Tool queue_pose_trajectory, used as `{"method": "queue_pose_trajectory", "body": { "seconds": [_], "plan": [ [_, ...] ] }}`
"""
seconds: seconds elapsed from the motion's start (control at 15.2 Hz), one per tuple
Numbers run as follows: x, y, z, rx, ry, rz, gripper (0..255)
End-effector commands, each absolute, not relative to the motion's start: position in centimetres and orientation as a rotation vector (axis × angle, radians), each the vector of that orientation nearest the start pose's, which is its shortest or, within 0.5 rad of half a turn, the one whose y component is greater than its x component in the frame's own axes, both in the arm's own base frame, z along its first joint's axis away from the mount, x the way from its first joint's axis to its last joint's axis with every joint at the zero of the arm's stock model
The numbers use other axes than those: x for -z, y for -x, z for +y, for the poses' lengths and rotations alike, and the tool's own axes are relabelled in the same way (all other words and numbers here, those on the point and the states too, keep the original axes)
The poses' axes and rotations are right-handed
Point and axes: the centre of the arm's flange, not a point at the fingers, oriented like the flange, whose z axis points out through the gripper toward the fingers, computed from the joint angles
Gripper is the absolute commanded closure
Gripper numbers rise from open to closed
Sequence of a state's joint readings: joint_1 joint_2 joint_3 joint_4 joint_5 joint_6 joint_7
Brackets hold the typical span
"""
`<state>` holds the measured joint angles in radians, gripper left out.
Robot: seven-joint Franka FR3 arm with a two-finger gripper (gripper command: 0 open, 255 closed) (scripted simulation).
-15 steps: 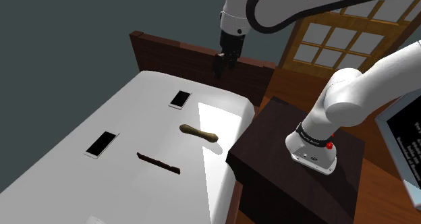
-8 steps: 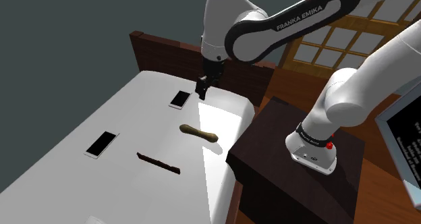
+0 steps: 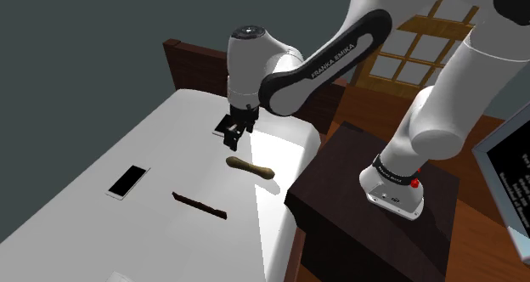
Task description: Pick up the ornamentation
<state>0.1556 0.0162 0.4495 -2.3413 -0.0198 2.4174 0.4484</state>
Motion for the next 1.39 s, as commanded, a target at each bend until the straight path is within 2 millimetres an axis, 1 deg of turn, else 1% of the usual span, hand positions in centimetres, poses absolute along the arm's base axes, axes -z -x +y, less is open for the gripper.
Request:
{"method": "queue_pose_trajectory", "body": {
  "seconds": [0.0,0.59,1.12,1.19,1.32],
  "plan": [
    [-31.1,-42.3,31.1,0.09,3.101,-0.293,0],
    [-22.6,-44.1,39.2,0.096,3.095,-0.408,0],
    [-15.0,-45.3,46.5,0.101,3.085,-0.511,0],
    [-14.8,-45.3,46.7,0.101,3.085,-0.514,0],
    [-13.7,-45.3,46.7,0.101,3.085,-0.514,0]
  ]
}}
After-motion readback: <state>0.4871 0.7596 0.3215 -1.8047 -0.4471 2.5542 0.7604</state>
